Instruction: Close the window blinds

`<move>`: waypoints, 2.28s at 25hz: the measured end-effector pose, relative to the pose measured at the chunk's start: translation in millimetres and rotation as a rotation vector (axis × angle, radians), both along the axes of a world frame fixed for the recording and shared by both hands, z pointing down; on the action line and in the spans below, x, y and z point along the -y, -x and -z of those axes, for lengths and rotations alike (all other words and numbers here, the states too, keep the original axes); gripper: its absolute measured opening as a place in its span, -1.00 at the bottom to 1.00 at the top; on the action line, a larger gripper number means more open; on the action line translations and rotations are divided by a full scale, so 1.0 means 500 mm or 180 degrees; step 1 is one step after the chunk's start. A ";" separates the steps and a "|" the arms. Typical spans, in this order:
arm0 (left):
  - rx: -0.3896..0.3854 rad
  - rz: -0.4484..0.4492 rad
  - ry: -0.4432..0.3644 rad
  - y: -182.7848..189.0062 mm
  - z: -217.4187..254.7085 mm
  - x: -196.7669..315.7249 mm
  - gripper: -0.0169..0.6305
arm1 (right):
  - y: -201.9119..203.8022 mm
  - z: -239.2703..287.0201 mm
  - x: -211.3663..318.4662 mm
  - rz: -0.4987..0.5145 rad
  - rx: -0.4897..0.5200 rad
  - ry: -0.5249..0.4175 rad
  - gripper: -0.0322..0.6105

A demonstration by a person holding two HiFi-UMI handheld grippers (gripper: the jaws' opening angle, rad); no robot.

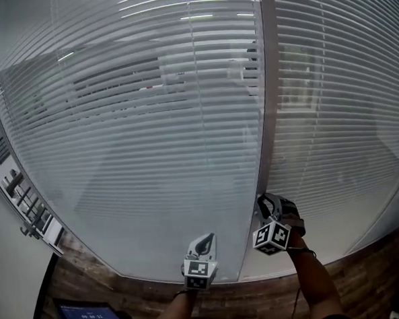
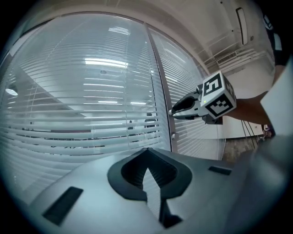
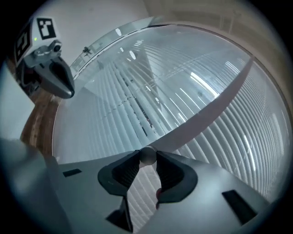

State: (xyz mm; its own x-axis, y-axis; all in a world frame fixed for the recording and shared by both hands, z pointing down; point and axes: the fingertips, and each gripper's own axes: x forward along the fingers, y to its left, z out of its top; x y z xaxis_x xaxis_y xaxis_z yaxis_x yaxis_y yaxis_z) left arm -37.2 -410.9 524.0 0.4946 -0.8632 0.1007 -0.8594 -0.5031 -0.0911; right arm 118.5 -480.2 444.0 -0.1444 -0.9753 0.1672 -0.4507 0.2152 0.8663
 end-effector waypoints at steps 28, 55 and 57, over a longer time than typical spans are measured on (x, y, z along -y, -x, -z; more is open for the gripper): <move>-0.0043 0.0036 0.0065 -0.003 -0.025 0.007 -0.95 | -0.029 0.021 -0.018 -0.0236 0.3829 0.0185 -0.38; 0.0003 0.0070 0.0114 0.009 -0.037 -0.002 -0.95 | -0.021 0.040 -0.020 -0.0236 0.1203 -0.0513 -0.90; -0.0044 0.0059 0.0071 0.007 -0.030 0.000 -0.95 | -0.034 0.040 -0.019 -0.0223 0.1703 -0.0401 -0.90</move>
State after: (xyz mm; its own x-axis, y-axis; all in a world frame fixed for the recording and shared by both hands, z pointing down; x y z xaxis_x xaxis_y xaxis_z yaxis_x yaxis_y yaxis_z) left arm -40.7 -410.6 539.2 0.4801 -0.8699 0.1133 -0.8697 -0.4889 -0.0683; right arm 135.7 -470.6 424.1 -0.1112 -0.9933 -0.0304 -0.8445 0.0783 0.5297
